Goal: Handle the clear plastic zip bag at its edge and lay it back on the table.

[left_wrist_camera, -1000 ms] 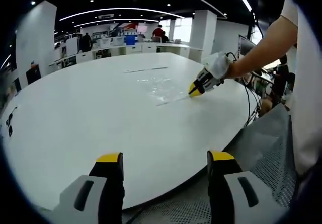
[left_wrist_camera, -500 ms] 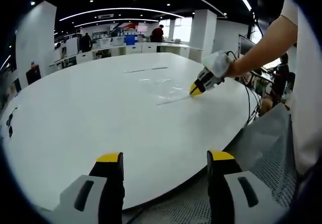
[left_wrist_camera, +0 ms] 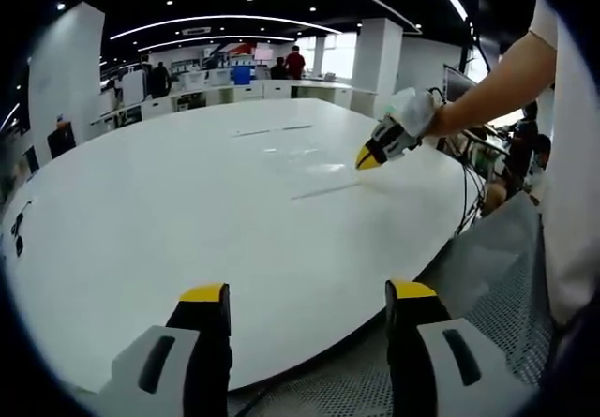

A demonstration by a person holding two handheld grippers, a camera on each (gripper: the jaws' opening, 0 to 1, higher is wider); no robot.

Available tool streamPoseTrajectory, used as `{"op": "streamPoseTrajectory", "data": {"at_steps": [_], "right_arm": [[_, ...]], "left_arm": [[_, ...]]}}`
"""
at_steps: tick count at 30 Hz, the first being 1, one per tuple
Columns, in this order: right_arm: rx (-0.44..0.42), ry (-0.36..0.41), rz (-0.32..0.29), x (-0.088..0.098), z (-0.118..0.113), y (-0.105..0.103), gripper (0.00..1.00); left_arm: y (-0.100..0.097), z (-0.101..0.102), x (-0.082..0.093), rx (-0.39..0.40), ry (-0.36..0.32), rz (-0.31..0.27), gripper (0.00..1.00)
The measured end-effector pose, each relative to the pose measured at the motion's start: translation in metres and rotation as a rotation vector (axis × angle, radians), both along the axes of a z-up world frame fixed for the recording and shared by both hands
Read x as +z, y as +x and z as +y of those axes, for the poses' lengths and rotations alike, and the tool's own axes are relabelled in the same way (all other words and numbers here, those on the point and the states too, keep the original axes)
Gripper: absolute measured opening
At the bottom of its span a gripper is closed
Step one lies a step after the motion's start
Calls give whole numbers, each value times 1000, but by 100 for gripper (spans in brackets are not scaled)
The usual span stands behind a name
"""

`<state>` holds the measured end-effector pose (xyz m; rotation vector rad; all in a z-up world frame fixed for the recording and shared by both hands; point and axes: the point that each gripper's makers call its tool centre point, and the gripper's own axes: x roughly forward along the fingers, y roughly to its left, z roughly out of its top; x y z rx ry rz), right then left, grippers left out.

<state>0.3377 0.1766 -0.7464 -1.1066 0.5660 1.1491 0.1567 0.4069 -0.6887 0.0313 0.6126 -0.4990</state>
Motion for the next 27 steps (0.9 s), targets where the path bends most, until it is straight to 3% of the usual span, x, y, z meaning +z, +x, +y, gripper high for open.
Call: {"op": "streamPoseTrajectory", "data": {"at_steps": [16,27], "right_arm": [[28,11,-44,32,3,-17,0],[36,34,-42,55,10,-35,0]], "left_arm": [[-4,-4,2,-28,-20,9,65],[-7,-5,5,-46,-26,20,65]]}}
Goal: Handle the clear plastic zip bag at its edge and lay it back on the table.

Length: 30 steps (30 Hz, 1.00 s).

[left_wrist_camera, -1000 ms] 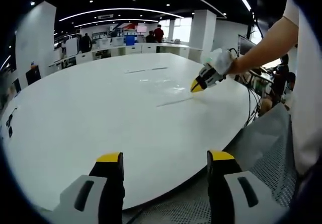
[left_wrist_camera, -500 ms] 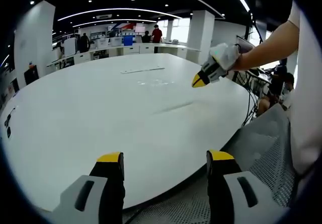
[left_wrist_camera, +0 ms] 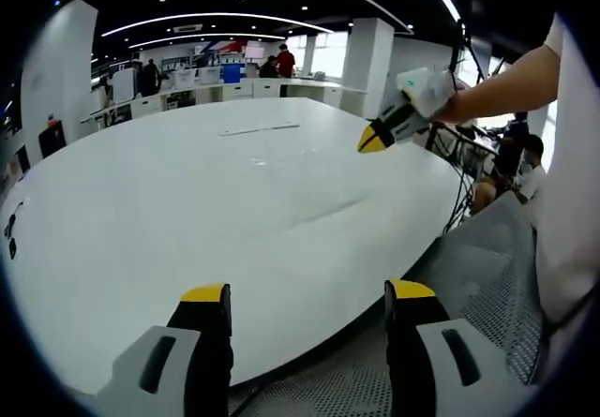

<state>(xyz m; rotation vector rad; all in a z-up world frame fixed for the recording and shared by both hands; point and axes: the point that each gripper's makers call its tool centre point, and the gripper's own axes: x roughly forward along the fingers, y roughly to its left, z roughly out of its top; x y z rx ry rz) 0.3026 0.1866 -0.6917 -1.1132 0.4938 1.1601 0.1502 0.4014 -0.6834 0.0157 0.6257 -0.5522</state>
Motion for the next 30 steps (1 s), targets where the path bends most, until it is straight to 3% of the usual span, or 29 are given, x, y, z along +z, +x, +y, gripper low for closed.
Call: {"op": "streamPoseTrajectory", "data": {"at_steps": [17,30], "right_arm": [[22,22,-17,32,9,-20,0],[22,38,-21,52,11,-34,0]], "left_arm": [[-1,7,2,-23,2,-14,63],[-1,-5,21,-84,-7,-50,62]]}}
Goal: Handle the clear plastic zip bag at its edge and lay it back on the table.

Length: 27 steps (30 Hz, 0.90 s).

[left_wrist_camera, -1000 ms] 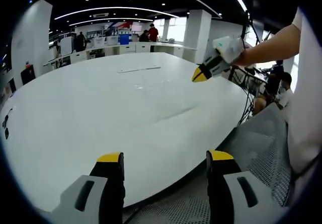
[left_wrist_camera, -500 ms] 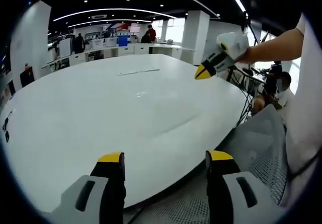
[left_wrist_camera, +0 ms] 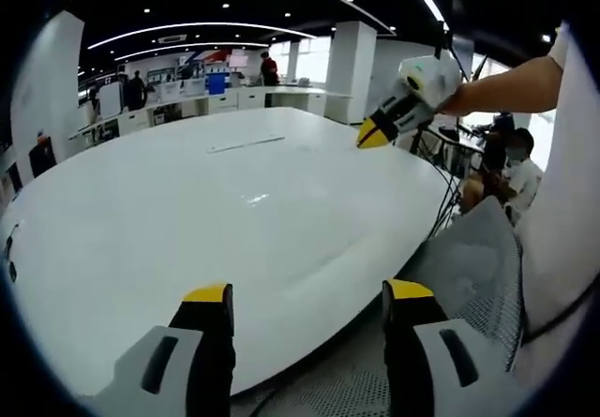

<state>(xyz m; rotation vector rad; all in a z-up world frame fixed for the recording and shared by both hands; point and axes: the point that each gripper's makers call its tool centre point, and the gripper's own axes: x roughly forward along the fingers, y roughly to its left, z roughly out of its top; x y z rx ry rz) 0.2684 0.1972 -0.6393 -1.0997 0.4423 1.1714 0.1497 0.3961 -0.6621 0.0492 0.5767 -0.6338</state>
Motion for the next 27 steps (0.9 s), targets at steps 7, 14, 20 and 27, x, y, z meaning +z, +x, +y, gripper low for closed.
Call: {"op": "streamPoseTrajectory", "data": {"at_steps": [7,14,20,27], "right_arm": [[7,8,-5,11,2,-6,0],[23,16,-14,24,3,-11,0],[24,19,-5,35,3,-14,0],[28,25,-4,45,3,-15,0]], "left_arm": [[6,-5,17,-33,7,-30,60],[12,-11,33,-70,8,-58,59],[18,-16,46,-100,12,-85,55],[25,-27,63,-126,6,-111,50]]}}
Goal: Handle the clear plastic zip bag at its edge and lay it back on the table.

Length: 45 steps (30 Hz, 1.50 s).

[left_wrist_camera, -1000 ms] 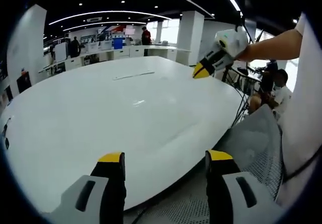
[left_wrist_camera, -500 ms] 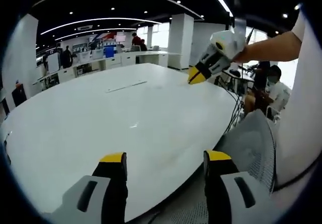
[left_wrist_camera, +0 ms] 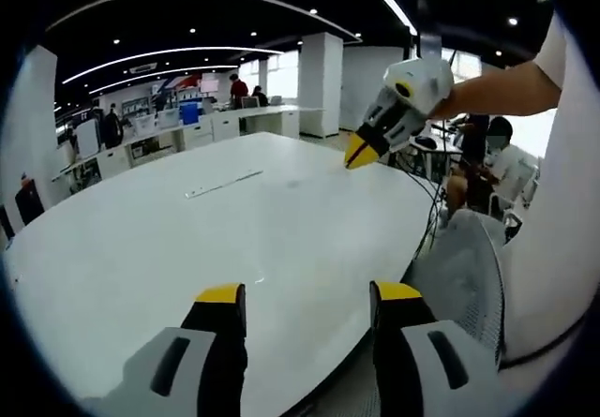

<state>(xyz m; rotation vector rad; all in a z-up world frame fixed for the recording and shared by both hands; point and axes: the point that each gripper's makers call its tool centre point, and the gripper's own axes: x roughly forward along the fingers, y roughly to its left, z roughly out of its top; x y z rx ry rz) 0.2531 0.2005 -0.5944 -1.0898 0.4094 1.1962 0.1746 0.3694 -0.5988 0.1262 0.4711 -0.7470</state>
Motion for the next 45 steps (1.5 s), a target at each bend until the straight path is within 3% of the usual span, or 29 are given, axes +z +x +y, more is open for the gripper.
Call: {"op": "streamPoseTrajectory", "data": {"at_steps": [9,19,32,45], "right_arm": [[12,25,3,16,5,-5,0],[21,39,1,32,11,-13,0],[30,33,6,49,17,-22,0],[22,13,7,62,15,-26,0]], "left_arm": [[14,-13,28,-36,-4,-47,45],[24,-14,45,-83,40,-87,37],[34,-24,73,-173,153,-176,27],[38,-27,84,-244,261,-206,20]]}}
